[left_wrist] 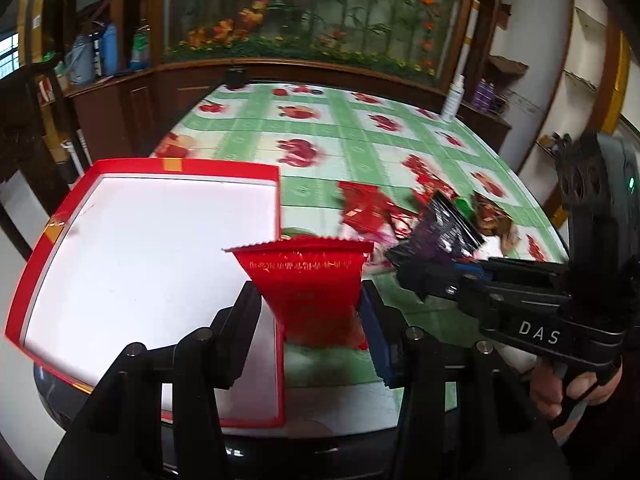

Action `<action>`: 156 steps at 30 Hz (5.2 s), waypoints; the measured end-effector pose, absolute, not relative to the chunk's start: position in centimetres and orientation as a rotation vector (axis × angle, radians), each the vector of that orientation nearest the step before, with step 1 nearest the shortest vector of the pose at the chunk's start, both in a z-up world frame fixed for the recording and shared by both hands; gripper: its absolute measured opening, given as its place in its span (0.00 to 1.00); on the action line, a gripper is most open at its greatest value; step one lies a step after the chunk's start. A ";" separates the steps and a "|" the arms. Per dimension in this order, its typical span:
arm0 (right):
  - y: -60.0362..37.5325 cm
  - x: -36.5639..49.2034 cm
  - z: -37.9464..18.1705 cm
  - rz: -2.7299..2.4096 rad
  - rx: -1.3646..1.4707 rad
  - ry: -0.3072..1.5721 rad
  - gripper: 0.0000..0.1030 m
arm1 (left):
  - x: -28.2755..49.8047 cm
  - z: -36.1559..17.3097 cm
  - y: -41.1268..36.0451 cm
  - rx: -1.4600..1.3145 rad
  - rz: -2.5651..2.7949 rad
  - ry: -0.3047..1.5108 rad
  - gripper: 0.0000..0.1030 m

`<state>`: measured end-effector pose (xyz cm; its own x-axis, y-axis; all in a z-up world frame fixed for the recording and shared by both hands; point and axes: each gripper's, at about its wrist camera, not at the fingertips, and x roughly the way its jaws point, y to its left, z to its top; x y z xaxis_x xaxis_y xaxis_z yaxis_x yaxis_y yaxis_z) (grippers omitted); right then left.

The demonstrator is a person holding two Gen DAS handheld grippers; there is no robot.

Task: Organize snacks
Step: 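Carry both packets to the red-rimmed white tray and open both grippers, then move both grippers back over the table toward the white and pink packets, then grasp the white printed packet with the right gripper while the left grasps the pink Lotso bag, then carry both packets into the white tray and open both grippers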

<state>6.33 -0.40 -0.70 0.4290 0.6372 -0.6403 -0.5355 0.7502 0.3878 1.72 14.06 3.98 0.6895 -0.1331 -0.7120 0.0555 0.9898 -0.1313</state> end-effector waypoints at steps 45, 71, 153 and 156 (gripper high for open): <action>6.6 9.5 -1.1 0.845 0.173 0.882 0.64 | -0.1 6.4 22.2 -0.106 0.185 0.666 0.79; -16.5 4.3 -4.5 0.378 0.143 0.792 0.69 | 6.3 2.4 5.7 0.179 -0.233 0.832 0.79; -8.5 6.9 -4.4 0.332 0.053 0.969 0.25 | 2.5 2.5 9.4 -0.040 -0.227 0.841 0.59; -8.2 6.9 -3.9 0.370 0.078 0.965 0.20 | 2.4 3.0 10.1 -0.044 -0.207 0.825 0.59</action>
